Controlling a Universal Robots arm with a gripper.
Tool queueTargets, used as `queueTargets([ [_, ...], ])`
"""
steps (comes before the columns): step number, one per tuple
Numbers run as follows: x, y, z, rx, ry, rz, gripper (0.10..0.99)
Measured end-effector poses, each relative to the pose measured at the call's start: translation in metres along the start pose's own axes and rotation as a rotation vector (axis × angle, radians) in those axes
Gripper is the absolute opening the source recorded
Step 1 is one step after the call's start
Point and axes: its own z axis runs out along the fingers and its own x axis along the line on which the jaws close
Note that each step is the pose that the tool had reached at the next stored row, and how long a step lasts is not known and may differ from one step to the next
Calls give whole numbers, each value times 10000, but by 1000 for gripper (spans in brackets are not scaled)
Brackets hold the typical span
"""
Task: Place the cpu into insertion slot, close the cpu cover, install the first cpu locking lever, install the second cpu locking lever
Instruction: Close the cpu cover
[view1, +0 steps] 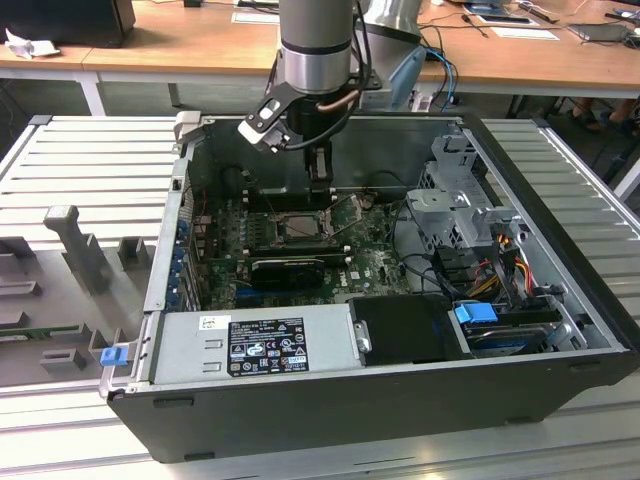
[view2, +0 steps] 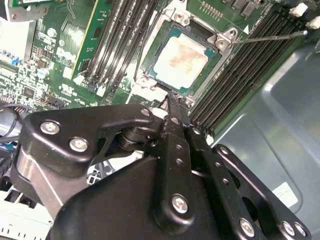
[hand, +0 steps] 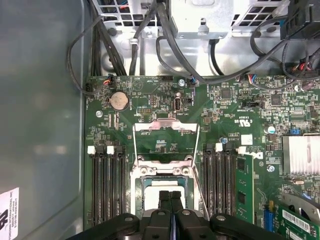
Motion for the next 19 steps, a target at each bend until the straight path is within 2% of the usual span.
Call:
queueTargets([
  [5,3,10,-56,-2,3,-3,106],
  [13,9,201,-47,0,1,-1,106],
  [19,11,277,-41,0,1,-5,106],
])
